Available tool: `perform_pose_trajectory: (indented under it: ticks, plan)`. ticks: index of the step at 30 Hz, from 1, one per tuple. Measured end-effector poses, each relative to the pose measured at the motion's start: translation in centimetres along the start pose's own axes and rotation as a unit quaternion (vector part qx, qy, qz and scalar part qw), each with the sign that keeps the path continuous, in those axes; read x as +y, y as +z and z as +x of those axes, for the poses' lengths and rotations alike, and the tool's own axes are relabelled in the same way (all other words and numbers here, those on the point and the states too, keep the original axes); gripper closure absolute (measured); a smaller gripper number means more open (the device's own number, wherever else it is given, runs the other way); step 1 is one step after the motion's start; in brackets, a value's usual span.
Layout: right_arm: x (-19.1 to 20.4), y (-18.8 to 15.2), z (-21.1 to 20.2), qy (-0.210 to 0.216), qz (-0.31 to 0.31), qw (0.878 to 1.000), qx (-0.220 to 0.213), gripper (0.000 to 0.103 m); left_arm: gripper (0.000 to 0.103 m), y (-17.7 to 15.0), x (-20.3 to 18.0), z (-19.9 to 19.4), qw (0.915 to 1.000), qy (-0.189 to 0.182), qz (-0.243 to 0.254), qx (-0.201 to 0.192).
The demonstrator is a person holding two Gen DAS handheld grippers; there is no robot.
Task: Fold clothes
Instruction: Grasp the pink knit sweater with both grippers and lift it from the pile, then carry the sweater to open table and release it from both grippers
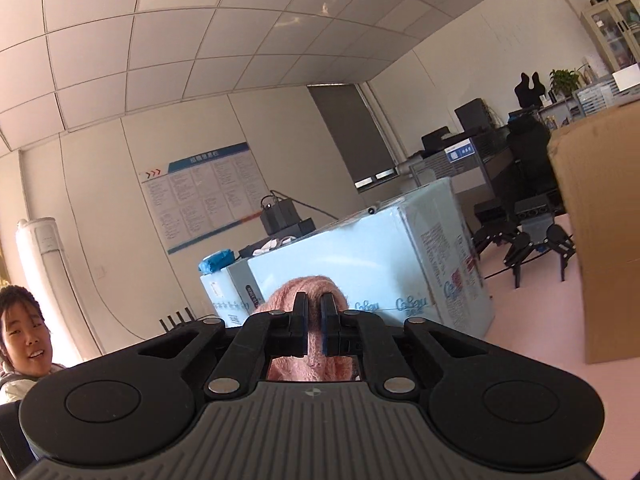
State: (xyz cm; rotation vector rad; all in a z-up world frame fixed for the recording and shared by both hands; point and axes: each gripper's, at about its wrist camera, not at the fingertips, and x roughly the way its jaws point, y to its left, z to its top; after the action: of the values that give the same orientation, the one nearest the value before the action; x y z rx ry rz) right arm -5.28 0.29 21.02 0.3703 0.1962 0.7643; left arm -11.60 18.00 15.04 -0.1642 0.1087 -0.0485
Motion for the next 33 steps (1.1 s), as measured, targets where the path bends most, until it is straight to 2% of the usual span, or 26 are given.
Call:
perform_pose_trajectory:
  ticks: [4,8,12,14,17,19,21,24,25,26,27,28,30,33]
  plan:
    - [-3.3,1.1,-7.6,-0.074,-0.025,0.997,-0.015,0.098,0.095,-0.5,-5.5,1.5,0.9966,-0.073,0.018,0.032]
    - [-6.9,0.6,-15.1,-0.160,-0.031,0.986,-0.030,0.098,0.095,-2.4,-11.7,3.4,0.9824,-0.161,0.039,0.086]
    - [-10.2,-0.7,-21.5,-0.246,-0.020,0.968,-0.047,0.098,0.095,-4.9,-16.9,4.6,0.9634,-0.223,0.077,0.127]
    - [-11.7,-1.6,-24.2,-0.293,-0.011,0.955,-0.053,0.098,0.094,-6.4,-19.4,5.1,0.9503,-0.251,0.098,0.156]
    - [-13.6,-2.5,-26.3,-0.358,-0.010,0.932,-0.052,0.098,0.087,-8.2,-21.0,4.7,0.9395,-0.267,0.134,0.168]
    - [-15.1,-3.4,-27.9,-0.415,-0.019,0.908,-0.042,0.098,0.067,-8.7,-20.4,4.5,0.9365,-0.269,0.143,0.173]
    - [-16.3,-4.2,-28.3,-0.436,-0.028,0.899,-0.017,0.098,0.015,-8.9,-19.3,3.6,0.9360,-0.272,0.138,0.177]
    - [-18.1,-5.6,-27.7,-0.447,-0.038,0.893,0.051,0.095,0.013,-8.8,-16.3,2.6,0.9463,-0.249,0.131,0.159]
    - [-18.7,-6.1,-27.4,-0.446,-0.041,0.891,0.074,0.088,0.013,-8.7,-15.3,2.2,0.9507,-0.232,0.138,0.152]
    - [-19.2,-6.4,-27.7,-0.448,-0.046,0.889,0.080,0.073,0.013,-8.6,-14.4,1.9,0.9535,-0.215,0.150,0.150]
    - [-19.5,-6.7,-28.0,-0.451,-0.051,0.887,0.083,0.063,0.013,-8.6,-13.5,1.6,0.9555,-0.197,0.163,0.148]
    - [-19.4,-7.0,-28.2,-0.453,-0.068,0.886,0.074,0.049,0.013,-8.6,-12.7,1.3,0.9571,-0.179,0.175,0.146]
    - [-18.7,-7.0,-29.0,-0.449,-0.127,0.882,0.060,0.042,0.013,-8.8,-11.2,0.7,0.9507,-0.166,0.213,0.152]
    - [-16.6,-6.7,-29.6,-0.415,-0.183,0.890,0.057,0.037,0.013,-9.9,-9.8,-0.3,0.9338,-0.160,0.269,0.174]
